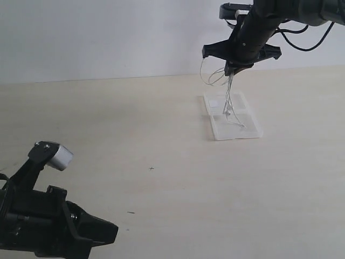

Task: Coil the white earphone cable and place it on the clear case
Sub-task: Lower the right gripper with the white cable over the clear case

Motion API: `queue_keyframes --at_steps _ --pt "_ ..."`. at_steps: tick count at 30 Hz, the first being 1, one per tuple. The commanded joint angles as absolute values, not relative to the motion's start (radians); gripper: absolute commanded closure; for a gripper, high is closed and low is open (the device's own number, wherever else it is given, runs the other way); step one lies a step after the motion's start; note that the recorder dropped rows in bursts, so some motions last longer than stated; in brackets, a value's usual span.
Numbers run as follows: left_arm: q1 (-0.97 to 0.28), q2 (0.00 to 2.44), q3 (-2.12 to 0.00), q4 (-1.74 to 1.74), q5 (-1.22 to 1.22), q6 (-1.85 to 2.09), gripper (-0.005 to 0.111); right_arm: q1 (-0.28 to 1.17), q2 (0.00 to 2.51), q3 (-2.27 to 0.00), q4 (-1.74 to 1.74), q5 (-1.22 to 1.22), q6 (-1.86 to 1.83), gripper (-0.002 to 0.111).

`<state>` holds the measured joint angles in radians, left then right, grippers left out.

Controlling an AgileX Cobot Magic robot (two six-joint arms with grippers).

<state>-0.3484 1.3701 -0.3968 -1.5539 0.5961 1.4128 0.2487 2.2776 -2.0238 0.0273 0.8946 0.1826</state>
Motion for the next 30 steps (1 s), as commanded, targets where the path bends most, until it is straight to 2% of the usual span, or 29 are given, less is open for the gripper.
queue_keyframes --at_steps 1,30 --pt "-0.349 1.372 -0.394 -1.552 0.609 1.406 0.107 0.244 2.275 -2.031 -0.018 0.837 0.230 0.108" --pt "-0.349 1.372 -0.394 -1.550 0.597 1.406 0.107 0.244 2.301 -2.031 -0.008 1.155 0.168 0.108"
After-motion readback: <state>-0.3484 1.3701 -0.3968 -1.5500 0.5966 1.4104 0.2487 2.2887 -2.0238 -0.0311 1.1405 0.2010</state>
